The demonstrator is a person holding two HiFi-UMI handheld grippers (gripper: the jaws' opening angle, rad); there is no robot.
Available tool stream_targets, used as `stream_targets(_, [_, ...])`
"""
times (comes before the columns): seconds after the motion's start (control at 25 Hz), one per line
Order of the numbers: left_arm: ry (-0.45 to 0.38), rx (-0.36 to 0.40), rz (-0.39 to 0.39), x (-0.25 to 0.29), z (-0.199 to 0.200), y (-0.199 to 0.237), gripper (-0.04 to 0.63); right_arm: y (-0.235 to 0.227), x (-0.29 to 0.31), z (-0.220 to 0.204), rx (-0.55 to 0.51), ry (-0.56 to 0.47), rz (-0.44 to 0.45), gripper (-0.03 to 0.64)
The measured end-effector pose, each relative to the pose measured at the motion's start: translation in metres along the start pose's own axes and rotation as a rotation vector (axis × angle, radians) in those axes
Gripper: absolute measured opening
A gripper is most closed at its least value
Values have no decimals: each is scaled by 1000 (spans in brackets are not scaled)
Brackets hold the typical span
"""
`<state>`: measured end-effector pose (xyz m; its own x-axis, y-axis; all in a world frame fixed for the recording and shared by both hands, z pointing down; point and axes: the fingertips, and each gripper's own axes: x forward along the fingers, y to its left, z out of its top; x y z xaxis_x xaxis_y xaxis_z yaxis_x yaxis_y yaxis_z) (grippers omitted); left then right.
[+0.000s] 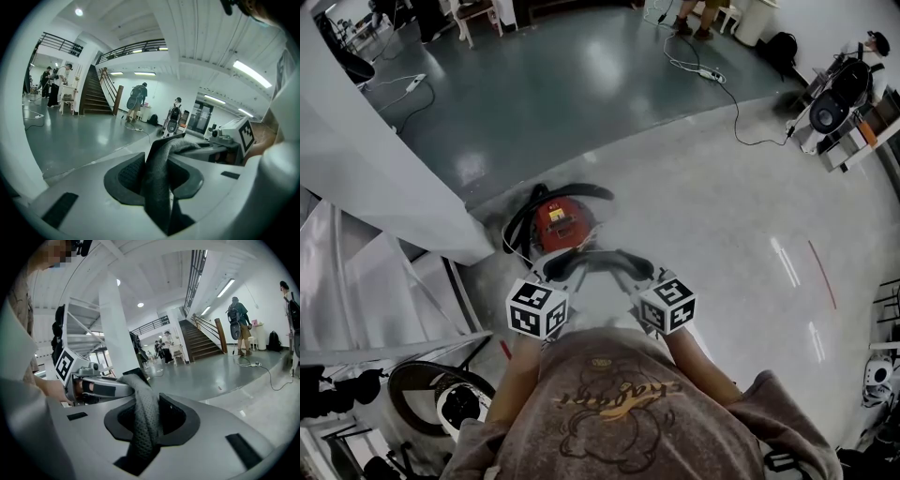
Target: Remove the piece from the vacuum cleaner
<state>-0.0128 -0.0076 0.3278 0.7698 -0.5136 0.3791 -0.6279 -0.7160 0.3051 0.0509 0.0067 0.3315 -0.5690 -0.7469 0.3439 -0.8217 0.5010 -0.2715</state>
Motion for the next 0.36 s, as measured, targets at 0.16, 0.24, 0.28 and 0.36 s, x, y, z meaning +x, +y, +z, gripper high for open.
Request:
stream_targets(0.16, [1,-9,3,0,-1,0,94,-1,0,-1,2,5,-8,69])
stream_targets(0.24, [1,-12,4,0,-2,1,94,-1,1,-2,3,5,-8,69])
stream_targets(0.28, [2,-12,4,1,-2,1,92,-1,1,-2,3,5,-8,69])
stream_targets(0.36, [1,-13,6,1,-3,1,94,-1,1,-3,3,5,-7,69])
